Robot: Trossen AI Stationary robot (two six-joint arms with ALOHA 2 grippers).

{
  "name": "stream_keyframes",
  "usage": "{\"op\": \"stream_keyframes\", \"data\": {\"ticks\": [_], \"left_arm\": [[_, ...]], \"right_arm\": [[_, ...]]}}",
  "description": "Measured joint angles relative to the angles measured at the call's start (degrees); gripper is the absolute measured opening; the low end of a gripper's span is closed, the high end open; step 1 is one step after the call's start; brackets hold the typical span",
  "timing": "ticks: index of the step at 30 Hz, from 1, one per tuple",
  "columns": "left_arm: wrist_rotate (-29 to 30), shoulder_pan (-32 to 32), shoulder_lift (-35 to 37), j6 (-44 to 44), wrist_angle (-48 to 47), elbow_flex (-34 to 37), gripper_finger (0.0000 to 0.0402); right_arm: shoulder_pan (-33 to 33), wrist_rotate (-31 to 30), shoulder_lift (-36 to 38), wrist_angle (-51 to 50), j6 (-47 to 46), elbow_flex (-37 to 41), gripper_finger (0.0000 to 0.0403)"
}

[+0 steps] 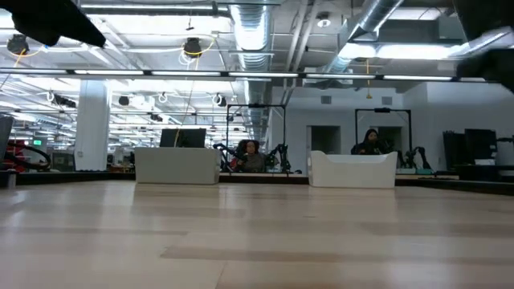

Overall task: Sort & place blocks by color
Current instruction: Put the red rectangle block into the black bin

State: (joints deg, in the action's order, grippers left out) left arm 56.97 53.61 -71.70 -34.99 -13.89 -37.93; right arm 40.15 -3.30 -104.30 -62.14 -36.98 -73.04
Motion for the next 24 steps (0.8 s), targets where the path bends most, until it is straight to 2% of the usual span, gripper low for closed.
{"op": "stream_keyframes", "data": {"ticks": [4,11,15,19,24], "left_arm": [[-1.30,-1.16,0.00,3.72,1.84,0.00,0.0304],[-3.92,-3.54,0.00,8.96,4.47,0.00,0.0304],[-4.75,-4.56,0.00,9.46,4.55,0.00,0.0304],[-4.68,-4.90,0.00,9.64,4.62,0.00,0.0304],[-4.20,-4.90,0.00,9.78,4.89,0.00,0.0304]], "right_arm": [[-0.02,0.49,-0.01,0.09,-1.93,5.01,0.0263],[-0.66,0.87,-0.01,8.16,0.36,10.10,0.0250],[-1.35,3.36,0.14,10.85,0.30,12.01,0.0237],[-1.33,3.58,0.15,13.34,-0.05,12.30,0.0198],[-1.67,3.82,0.23,16.12,-0.32,12.42,0.0120]]}}
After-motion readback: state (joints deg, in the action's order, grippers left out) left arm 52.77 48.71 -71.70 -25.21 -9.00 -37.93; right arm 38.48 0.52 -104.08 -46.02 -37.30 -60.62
